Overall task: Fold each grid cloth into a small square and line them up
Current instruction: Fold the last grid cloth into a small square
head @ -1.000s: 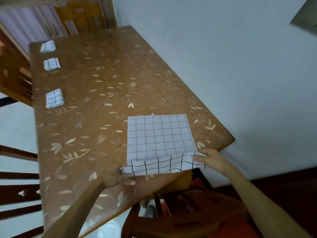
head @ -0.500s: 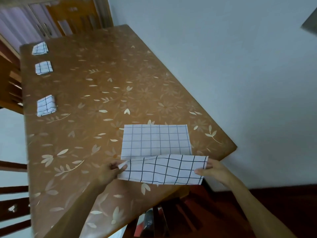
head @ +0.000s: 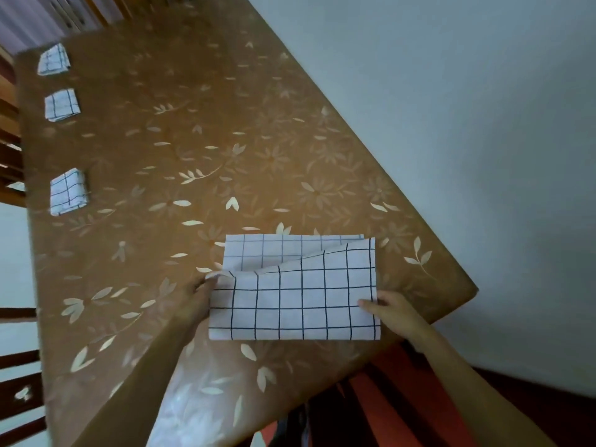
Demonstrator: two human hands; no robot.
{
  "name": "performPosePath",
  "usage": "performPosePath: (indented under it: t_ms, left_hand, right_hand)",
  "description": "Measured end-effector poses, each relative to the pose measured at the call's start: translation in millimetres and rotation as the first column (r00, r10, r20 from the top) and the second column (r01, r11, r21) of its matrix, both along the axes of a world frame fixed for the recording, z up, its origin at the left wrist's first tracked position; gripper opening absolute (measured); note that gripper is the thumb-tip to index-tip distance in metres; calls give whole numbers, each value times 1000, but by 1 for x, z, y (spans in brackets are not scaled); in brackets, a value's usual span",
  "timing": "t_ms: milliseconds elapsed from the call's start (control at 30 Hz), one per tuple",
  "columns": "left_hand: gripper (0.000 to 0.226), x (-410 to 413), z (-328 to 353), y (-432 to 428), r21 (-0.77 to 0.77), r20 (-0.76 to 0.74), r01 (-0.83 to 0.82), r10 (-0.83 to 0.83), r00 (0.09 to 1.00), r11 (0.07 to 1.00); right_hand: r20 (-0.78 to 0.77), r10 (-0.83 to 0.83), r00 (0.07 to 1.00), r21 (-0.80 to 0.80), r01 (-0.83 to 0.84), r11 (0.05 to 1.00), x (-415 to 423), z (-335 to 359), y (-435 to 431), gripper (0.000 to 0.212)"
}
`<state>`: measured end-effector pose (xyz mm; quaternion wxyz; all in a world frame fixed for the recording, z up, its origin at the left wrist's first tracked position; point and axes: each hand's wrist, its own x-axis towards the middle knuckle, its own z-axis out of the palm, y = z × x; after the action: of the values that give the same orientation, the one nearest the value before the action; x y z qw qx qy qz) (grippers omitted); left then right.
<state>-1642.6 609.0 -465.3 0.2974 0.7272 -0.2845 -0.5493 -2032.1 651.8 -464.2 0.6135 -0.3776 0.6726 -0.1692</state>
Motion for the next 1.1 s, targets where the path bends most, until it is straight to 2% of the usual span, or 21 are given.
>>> performPosePath:
  t_ms: [67,200,367,500,567,667,700,767,833,933,1033,1100]
  left_hand:
    - [34,0,-4,1,24,2,-20,20,1000,1000]
    - [36,5,-8,18,67,24,-3,2,1000,998]
    - [39,10,-11,41,32,72,90,-92,993,995]
    - [40,13,-16,48,-5,230,167,-161,960,986]
    - [39,12,-21,48,-35,315,230,-208,926,973]
    - [37,6,-33,49,-46,364,234,-202,909,971]
    - [35,2,-35,50,-81,441,257,-196,876,963]
    - [28,-9,-32,52,-175,687,388,-170,707,905]
    - [26,-24,-25,54,-234,831,546,-126,542,804]
    - [30,-59,-31,63,-186,899,744,-195,393,642]
    - [42,-91,-54,71,-11,907,875,-363,212,485]
    - [48,-99,-66,74,104,882,898,-457,116,428]
  right_hand:
    - [-14,-22,1000,-26,22,999,2,-7,-3,14]
    - [-76,-77,994,-70,72,995,3,-22,-3,33]
    - [-128,-109,986,-97,97,991,7,-31,-1,33]
    - [-172,-117,978,-154,91,984,7,-37,1,43]
    - [-179,-147,973,-195,112,974,8,-37,2,33]
    - [-152,-244,958,-262,199,944,14,-35,0,26]
    - [-140,-271,952,-272,226,935,17,-33,-1,25]
    - [-191,-311,931,-341,234,910,23,-27,-3,28]
    - [-380,-303,874,-473,98,876,27,-26,0,37]
    - [-661,-136,738,-510,-309,803,42,-32,17,46]
    - [-779,129,613,-370,-616,695,72,-42,36,52]
    - [-822,232,521,-271,-714,646,90,-53,42,57]
